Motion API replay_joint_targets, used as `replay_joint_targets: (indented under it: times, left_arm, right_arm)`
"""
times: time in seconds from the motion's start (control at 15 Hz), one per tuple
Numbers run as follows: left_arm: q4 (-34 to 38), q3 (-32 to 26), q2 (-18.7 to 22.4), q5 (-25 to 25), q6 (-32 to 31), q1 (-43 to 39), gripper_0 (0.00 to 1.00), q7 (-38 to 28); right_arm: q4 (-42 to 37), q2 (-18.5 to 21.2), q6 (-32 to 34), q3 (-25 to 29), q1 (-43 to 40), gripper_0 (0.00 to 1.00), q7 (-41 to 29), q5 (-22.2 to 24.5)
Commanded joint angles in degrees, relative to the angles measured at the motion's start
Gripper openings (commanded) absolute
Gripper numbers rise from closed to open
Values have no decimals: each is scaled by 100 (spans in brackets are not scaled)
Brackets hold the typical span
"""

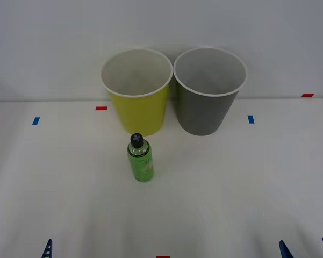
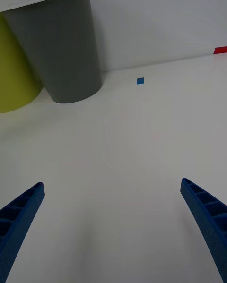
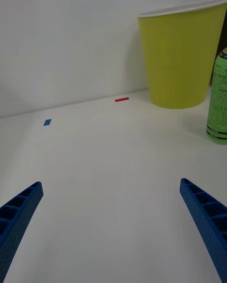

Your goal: Put cans in the gray bin and PET bottles in the light green bin.

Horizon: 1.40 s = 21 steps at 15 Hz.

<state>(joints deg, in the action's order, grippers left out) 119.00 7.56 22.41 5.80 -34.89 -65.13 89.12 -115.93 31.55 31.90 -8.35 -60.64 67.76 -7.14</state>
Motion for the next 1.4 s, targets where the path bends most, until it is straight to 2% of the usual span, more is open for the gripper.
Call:
replay_joint_targets:
  times: [0.07, 1.4]
  left_arm:
    - [0, 0, 0, 0, 0, 0, 100, 0]
    - [0, 0, 0, 0, 0, 0, 100, 0]
  right_arm:
    - [0, 0, 0, 0, 0, 100, 0, 2]
    - [0, 0, 0, 0, 0, 100, 0, 2]
